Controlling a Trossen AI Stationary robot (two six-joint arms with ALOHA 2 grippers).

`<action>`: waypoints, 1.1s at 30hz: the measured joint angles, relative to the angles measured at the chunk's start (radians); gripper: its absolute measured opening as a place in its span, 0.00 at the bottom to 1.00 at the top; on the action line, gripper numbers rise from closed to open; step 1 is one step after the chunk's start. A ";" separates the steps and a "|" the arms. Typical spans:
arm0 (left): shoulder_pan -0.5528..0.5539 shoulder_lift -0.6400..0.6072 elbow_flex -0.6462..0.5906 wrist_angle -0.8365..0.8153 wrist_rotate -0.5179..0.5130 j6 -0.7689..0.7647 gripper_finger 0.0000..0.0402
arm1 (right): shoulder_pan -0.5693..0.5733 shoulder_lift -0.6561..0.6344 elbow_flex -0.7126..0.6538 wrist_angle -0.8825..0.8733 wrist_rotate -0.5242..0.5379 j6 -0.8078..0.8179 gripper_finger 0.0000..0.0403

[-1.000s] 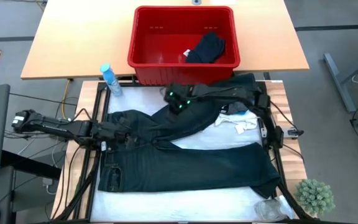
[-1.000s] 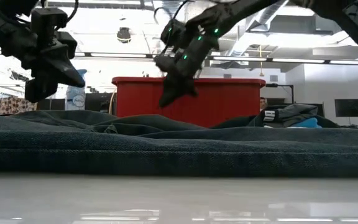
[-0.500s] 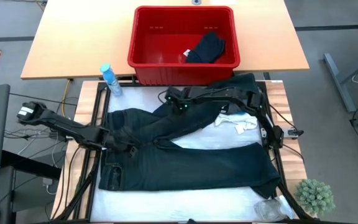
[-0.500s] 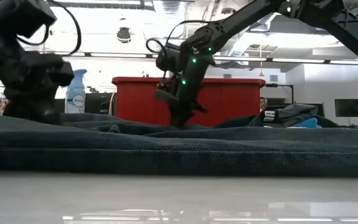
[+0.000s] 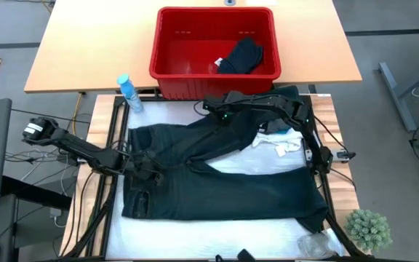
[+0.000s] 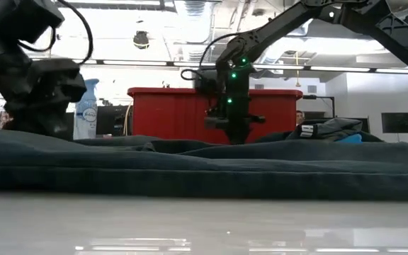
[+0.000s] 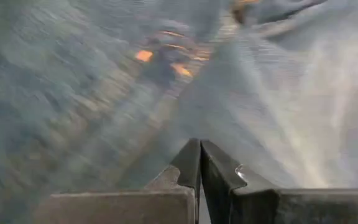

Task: Fold laundry
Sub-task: Fold the blue pants

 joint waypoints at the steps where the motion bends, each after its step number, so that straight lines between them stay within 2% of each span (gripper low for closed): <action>1: -0.001 -0.016 0.000 0.003 -0.012 0.002 0.00 | -0.002 -0.013 0.000 0.009 -0.038 -0.020 0.04; 3: -0.001 -0.030 0.000 0.002 -0.038 0.003 0.00 | 0.003 -0.052 -0.001 0.055 -0.120 -0.064 0.05; 9: -0.004 0.014 0.000 -0.016 -0.048 -0.006 0.00 | 0.039 -0.149 0.003 0.363 -0.304 -0.143 0.04; 12: -0.015 0.059 0.000 -0.014 -0.056 -0.033 0.00 | 0.038 -0.124 0.003 0.460 -0.387 -0.179 0.03; 16: -0.038 0.121 0.001 -0.005 -0.062 -0.084 0.00 | 0.053 -0.057 0.000 0.535 -0.396 -0.224 0.03; 20: -0.064 0.163 0.003 0.020 -0.075 -0.120 0.00 | 0.067 -0.010 0.001 0.610 -0.462 -0.229 0.03; 27: -0.080 0.174 0.002 0.065 -0.084 -0.122 0.00 | 0.061 0.081 0.002 0.623 -0.445 -0.247 0.03; 31: -0.082 0.174 0.002 0.066 -0.082 -0.122 0.00 | 0.064 0.093 0.010 0.633 -0.359 -0.269 0.03; 33: -0.087 0.175 0.002 0.066 -0.083 -0.123 0.00 | 0.061 0.089 0.014 0.648 -0.284 -0.226 0.03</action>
